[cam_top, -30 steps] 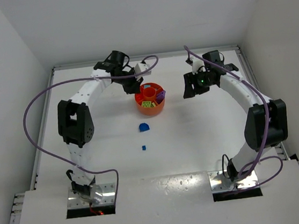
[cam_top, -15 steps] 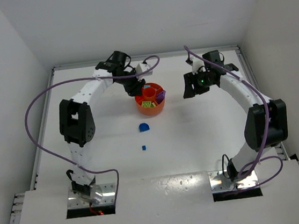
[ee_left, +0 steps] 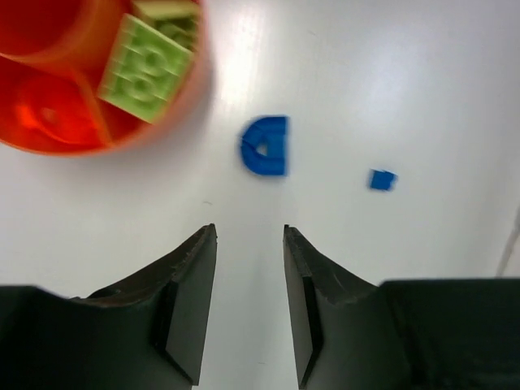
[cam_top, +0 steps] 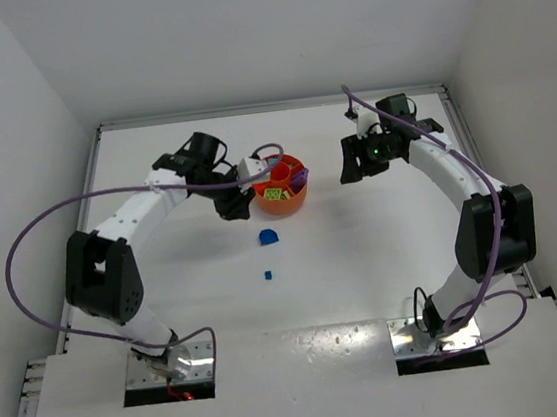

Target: Sort the legos into containers by color

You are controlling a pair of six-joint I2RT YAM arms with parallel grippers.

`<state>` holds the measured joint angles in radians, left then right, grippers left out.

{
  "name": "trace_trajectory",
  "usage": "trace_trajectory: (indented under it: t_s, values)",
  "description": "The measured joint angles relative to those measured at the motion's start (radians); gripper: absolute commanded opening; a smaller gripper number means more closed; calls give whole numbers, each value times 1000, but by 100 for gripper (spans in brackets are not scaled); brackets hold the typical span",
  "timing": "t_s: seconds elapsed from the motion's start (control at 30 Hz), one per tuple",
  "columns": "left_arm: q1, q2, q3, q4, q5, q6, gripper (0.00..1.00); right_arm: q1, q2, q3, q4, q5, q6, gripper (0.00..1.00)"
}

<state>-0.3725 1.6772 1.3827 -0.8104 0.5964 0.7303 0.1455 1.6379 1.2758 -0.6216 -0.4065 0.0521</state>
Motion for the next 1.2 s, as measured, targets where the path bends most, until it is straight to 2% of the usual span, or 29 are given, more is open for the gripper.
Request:
trace_trajectory:
  t_s: [0.17, 0.27, 0.3, 0.53, 0.83, 1.2]
  values:
    - [-77, -136, -219, 66, -37, -111, 44, 1, 0, 0, 0, -7, 0, 56]
    - [-144, -148, -305, 151, -83, -218, 46, 1, 0, 0, 0, -9, 0, 56]
    - [-165, -148, -331, 185, -100, -260, 49, 1, 0, 0, 0, -10, 0, 56]
    - [-245, -162, -468, 356, -190, -448, 49, 1, 0, -4, 1, -14, 0, 56]
    - [-263, -167, -479, 479, -346, -507, 59, 1, 0, -16, 0, -14, 0, 56]
    - [-266, -35, -422, 546, -388, -491, 59, 1, 0, -16, 0, -14, 0, 56]
